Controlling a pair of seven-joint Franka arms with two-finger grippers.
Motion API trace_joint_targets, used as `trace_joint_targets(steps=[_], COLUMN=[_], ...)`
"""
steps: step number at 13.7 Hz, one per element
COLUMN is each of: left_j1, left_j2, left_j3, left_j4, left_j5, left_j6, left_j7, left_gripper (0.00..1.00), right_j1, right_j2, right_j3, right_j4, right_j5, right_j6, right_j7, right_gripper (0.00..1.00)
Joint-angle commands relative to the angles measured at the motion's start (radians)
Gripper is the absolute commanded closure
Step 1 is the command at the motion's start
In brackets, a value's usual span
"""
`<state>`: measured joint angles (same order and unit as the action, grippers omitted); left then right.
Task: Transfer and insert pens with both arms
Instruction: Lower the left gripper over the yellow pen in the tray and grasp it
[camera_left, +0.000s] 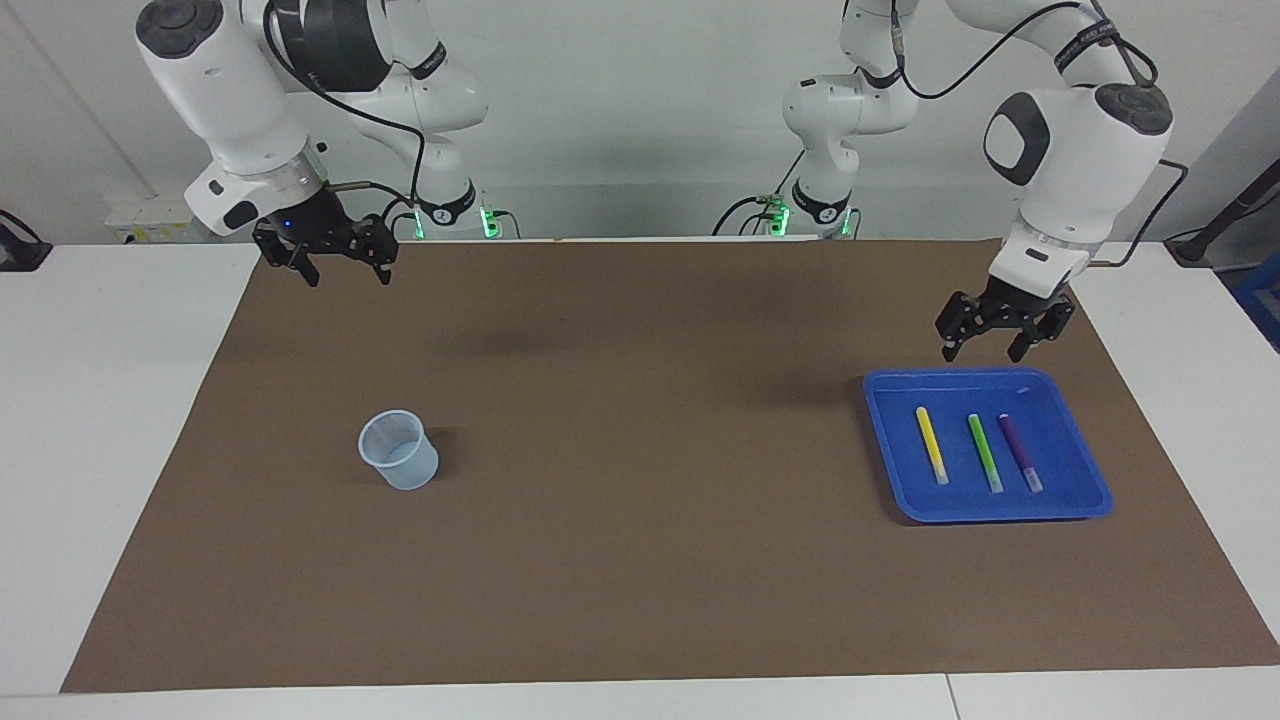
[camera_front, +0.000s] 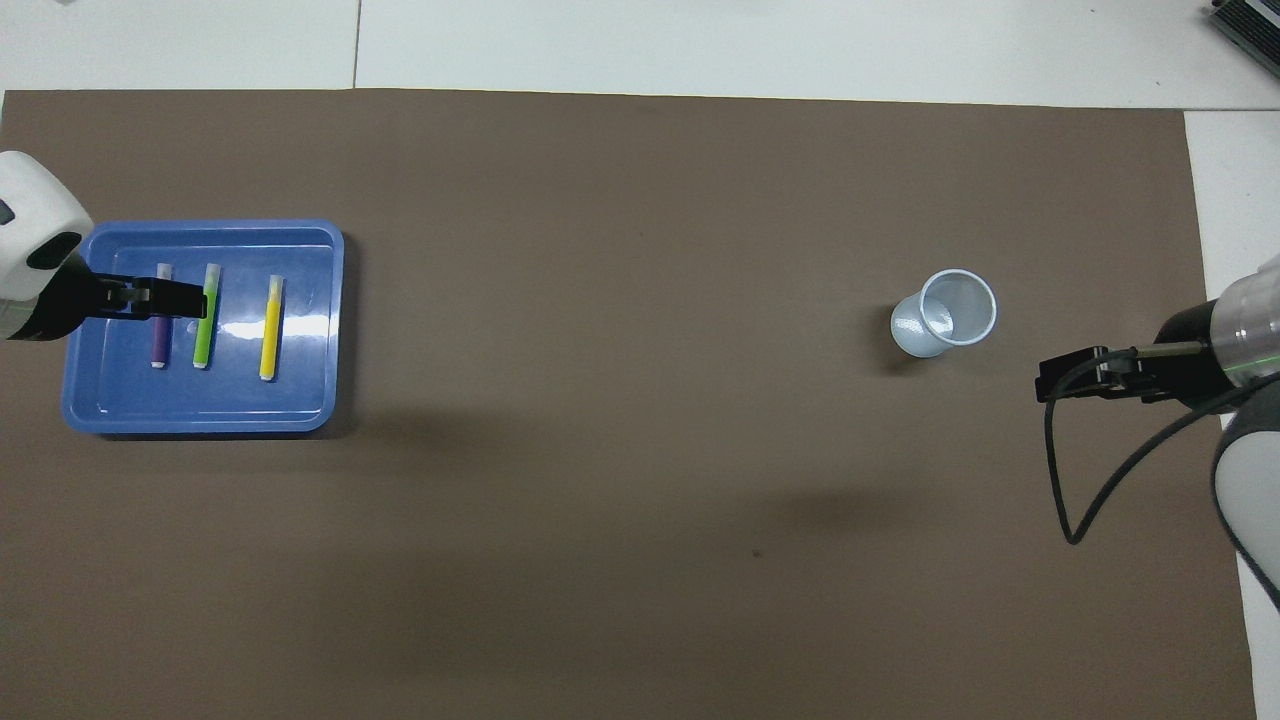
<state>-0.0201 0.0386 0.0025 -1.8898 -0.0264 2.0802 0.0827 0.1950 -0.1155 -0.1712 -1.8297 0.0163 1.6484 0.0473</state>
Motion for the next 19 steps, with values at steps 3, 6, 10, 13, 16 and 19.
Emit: trace_joint_targets(steps=[3, 6, 10, 13, 16, 19], left_j1=[0.028, 0.049, 0.052, 0.046, 0.04, 0.04], left_j2=[0.151, 0.228, 0.273, 0.32, 0.33, 0.363], left_j3=[0.005, 0.005, 0.004, 0.002, 0.001, 0.001], left_j4=[0.097, 0.126, 0.152, 0.153, 0.149, 0.144], left_j5=[-0.015, -0.017, -0.018, -0.02, -0.024, -0.024], left_j6=[0.024, 0.038, 0.04, 0.072, 0.087, 0.138], left_j7=[0.02, 0.026, 0.026, 0.025, 0.022, 0.023], left_gripper=[0.04, 0.04, 0.05, 0.06, 0.08, 0.15], right_j1=[0.003, 0.004, 0.004, 0.004, 0.004, 0.004], right_j2=[-0.029, -0.029, -0.032, -0.035, -0.036, -0.044], right_j3=[-0.004, -0.004, -0.004, -0.004, -0.004, -0.004], right_j4=[-0.029, -0.031, -0.04, -0.042, -0.046, -0.059], right_j5=[0.011, 0.011, 0.011, 0.011, 0.013, 0.011], right_j6=[0.01, 0.01, 0.01, 0.01, 0.01, 0.011], right_j7=[-0.01, -0.01, -0.012, -0.012, -0.012, -0.012], right_gripper=[0.0, 0.0, 0.0, 0.0, 0.0, 0.0])
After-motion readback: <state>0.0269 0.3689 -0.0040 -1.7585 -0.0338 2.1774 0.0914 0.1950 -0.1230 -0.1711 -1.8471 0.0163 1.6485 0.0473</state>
